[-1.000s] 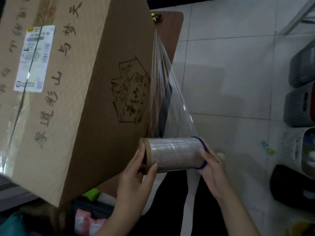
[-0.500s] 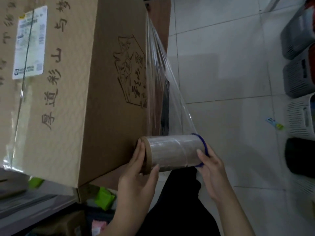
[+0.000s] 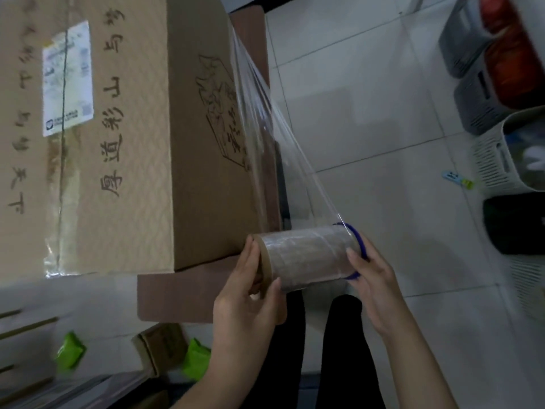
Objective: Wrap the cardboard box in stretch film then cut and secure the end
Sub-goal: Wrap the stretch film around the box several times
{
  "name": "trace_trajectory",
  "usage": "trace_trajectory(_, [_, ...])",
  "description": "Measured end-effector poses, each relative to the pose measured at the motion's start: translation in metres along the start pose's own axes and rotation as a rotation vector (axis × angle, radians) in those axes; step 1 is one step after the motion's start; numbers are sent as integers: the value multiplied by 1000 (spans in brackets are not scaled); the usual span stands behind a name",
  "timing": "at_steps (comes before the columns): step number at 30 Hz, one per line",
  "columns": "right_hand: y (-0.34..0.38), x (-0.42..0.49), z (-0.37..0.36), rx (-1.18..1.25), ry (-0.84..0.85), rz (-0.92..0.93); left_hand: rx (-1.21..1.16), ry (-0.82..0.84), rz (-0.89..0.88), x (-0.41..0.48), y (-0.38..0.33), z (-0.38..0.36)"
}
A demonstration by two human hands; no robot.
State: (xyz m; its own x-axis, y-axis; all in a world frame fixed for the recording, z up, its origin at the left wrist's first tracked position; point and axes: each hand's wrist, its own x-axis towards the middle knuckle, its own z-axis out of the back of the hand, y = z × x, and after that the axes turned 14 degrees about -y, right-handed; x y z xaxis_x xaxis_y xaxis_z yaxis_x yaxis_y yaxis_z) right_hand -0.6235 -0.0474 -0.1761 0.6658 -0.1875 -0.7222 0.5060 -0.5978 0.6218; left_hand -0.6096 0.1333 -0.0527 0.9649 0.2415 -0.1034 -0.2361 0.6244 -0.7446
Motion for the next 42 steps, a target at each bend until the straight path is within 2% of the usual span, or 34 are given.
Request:
trace_trajectory(9, [-52, -24, -8, 115, -86, -95, 10, 132, 143, -6, 45, 22])
trace_trajectory(13, [-88, -37, -34, 204, -114, -133, 92, 183, 52, 7, 67, 50])
trace_trajectory(18, [-136, -45, -70, 308, -138, -173, 248, 203, -163, 23, 93, 85])
trace_trajectory(24, [-188, -54, -96, 554, -164, -246, 260, 270, -116, 31, 115, 114])
trace_trajectory(28, [-201, -62, -107, 566, -172, -218, 290, 297, -270, 29, 123, 124])
trace_trajectory(34, [-224, -84, -123, 627, -204, -162, 263, 353, -409, 28, 139, 147])
trace_trajectory(42, [-268, -112, -155, 656, -324, -84, 249, 477, -472, 53, 170, 180])
